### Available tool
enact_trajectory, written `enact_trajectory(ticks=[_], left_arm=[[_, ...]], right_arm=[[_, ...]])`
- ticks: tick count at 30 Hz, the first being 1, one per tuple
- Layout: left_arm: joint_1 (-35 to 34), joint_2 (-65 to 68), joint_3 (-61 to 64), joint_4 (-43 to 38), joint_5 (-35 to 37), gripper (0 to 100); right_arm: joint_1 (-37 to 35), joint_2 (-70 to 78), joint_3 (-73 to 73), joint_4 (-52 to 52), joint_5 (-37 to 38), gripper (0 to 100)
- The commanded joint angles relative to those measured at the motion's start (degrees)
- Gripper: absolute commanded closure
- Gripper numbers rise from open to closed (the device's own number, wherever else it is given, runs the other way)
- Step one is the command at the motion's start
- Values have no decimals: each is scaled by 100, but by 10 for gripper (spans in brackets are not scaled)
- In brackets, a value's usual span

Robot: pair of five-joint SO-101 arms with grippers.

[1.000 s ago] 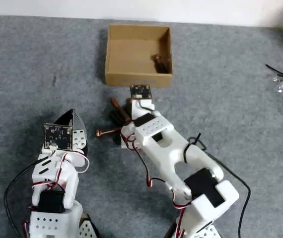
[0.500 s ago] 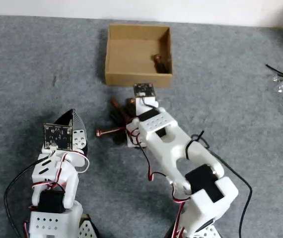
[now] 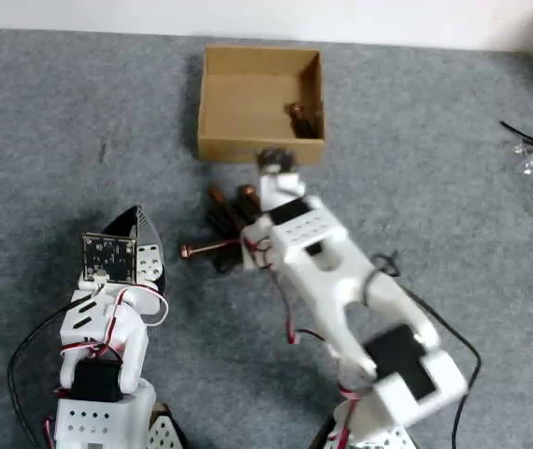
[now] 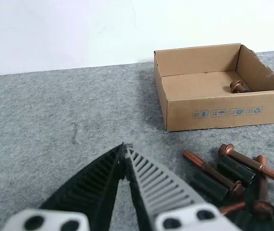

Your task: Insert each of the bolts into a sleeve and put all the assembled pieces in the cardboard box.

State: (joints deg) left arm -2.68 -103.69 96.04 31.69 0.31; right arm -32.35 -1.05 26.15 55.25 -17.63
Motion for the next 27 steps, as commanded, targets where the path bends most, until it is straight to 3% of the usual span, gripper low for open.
enact_trajectory(ticks=[1,7,12,16,27], left_arm=[[-13,-48,110,-97,26,989],[13,-40,110,-97,18,993],[541,-31,110,-62,-580,993],[611,136,110,-70,-668,993],[892,2378,-435,-1020,-1160,993]], right_arm=[[611,-1156,338,48,369,994],[1112,-2510,1235,-198,695,994],[1385,-3433,2589,-1051,1196,994],[1754,-4277,3741,-1701,1433,994],[2211,-6211,5341,-2255,1697,994]])
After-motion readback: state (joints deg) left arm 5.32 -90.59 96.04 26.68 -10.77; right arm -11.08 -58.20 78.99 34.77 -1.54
